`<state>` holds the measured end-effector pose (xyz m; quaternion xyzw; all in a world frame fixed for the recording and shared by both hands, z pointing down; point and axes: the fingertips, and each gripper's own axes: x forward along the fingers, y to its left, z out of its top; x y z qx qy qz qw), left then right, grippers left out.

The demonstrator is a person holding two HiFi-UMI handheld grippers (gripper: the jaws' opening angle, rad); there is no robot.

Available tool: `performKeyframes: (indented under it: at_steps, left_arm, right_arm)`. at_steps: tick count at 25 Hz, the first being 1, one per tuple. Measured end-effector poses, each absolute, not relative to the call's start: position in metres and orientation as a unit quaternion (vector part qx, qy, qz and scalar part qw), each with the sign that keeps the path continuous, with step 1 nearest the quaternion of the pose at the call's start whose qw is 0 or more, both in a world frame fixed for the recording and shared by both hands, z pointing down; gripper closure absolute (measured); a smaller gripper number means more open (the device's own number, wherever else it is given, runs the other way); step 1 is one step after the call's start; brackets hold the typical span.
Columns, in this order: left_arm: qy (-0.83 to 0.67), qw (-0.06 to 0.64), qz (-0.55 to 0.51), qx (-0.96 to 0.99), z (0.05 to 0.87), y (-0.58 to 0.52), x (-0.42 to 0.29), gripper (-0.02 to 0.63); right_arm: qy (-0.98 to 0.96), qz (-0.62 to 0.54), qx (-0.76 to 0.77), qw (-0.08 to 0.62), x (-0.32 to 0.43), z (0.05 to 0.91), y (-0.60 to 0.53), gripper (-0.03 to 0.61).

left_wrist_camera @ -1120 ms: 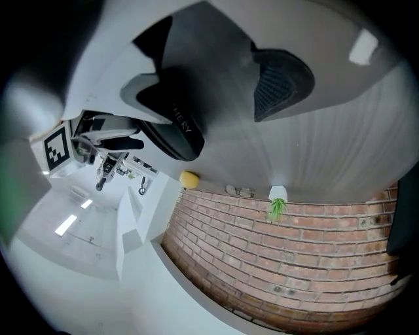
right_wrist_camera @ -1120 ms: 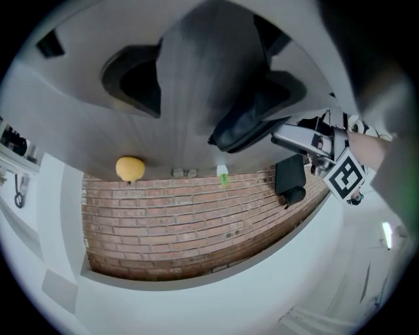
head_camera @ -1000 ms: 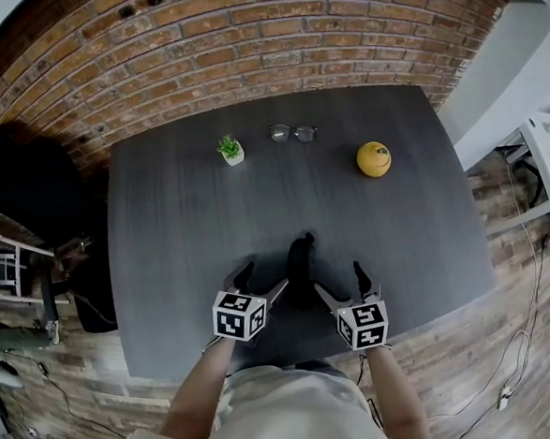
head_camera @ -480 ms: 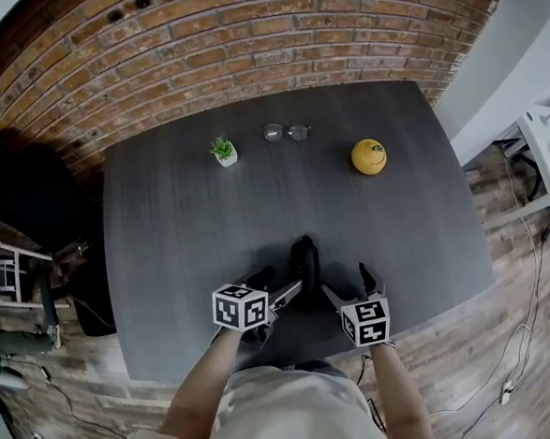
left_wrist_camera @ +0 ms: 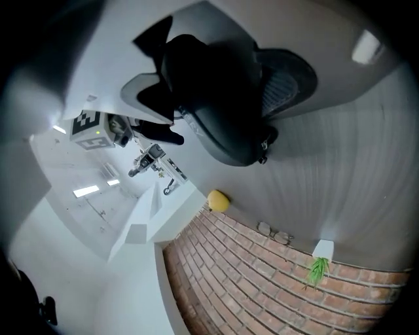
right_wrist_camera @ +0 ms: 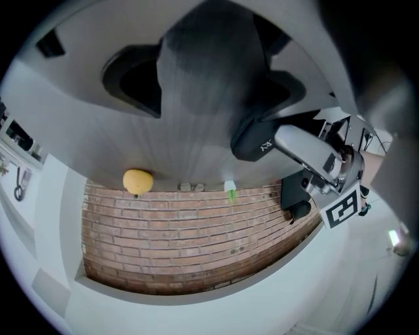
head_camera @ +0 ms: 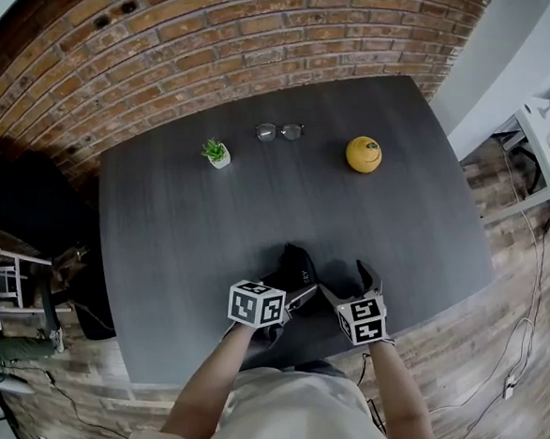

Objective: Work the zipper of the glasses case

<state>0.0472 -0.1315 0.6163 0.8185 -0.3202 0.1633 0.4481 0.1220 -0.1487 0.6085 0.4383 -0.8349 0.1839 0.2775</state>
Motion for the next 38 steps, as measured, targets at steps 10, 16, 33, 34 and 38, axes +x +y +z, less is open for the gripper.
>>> performKeyframes:
  at_steps: [10,16,33,34,38]
  left_arm:
    - [-0.367,0.512,0.126,0.767,0.618,-0.137,0.045,0.299]
    - [-0.373,0.497,0.101,0.777,0.609,-0.135,0.04,0.327]
    - [-0.291,0.35,-0.065,0.888,0.467,-0.114,0.01,0.328]
    - [-0.278,0.347,-0.071,0.893,0.46,-0.108,0.013,0.328]
    - [-0.224,0.349,-0.09,0.906,0.434,-0.084,0.02,0.328]
  right_arm:
    - [-0.841,0.177,0.432,0.272,0.114,0.608,-0.145,0.207]
    - [-0.843,0.182,0.432,0.262,0.112,0.606,-0.14,0.187]
    - [-0.934,0.248,0.242,0.088,0.071,0.433,-0.144,0.349]
    - [-0.938,0.257,0.216,0.088,0.066,0.426,-0.142,0.36]
    - [-0.942,0.306,0.12,0.071,0.055,0.4,-0.135,0.388]
